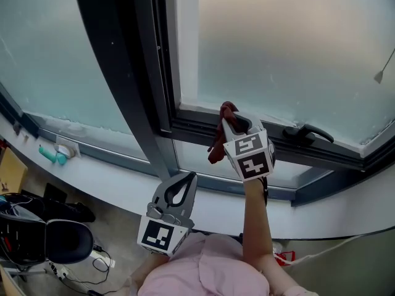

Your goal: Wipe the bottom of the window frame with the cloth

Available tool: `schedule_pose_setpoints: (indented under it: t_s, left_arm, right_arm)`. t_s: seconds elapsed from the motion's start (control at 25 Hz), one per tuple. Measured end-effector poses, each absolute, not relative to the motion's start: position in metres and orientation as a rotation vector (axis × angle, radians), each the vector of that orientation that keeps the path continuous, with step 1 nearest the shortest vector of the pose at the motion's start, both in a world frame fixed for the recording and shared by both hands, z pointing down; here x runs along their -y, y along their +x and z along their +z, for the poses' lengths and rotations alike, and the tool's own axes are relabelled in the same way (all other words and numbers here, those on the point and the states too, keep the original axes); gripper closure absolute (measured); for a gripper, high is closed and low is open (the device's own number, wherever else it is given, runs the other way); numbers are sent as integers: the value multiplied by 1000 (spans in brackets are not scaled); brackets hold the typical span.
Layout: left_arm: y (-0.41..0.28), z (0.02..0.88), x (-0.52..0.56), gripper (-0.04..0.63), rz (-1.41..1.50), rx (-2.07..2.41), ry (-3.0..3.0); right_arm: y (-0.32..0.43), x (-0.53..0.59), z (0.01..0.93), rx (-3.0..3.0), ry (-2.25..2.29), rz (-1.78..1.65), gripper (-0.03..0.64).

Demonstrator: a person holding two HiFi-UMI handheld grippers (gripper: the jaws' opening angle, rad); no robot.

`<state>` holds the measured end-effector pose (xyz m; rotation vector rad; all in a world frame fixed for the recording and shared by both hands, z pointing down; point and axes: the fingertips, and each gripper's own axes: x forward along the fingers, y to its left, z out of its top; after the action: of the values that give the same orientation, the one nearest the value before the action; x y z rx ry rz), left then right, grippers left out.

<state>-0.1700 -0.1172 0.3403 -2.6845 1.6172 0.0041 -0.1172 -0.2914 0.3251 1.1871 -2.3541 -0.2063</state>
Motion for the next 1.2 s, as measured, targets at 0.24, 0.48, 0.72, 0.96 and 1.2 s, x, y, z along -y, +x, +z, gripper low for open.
schedule_pose_setpoints:
  t_s: [0.24, 0.48, 0.72, 0.96, 1.2]
  left_arm:
    - [-175, 332, 120, 598, 27, -1613, -2674]
    - [-178, 336, 122, 598, 17, -1598, -2695]
    - [-174, 337, 124, 598, 34, -1579, -2717]
    - [-172, 338, 128, 598, 37, -1568, -2730]
    - [-161, 336, 130, 597, 44, -1532, -2751]
  right_arm:
    - [-116, 291, 326, 2351, 1182, -168, 540]
    - [-109, 293, 325, 2354, 1209, -141, 538]
    - [-101, 293, 326, 2339, 1224, -126, 538]
    - [-89, 293, 327, 2327, 1244, -103, 538]
    - [-79, 293, 327, 2322, 1262, -96, 538]
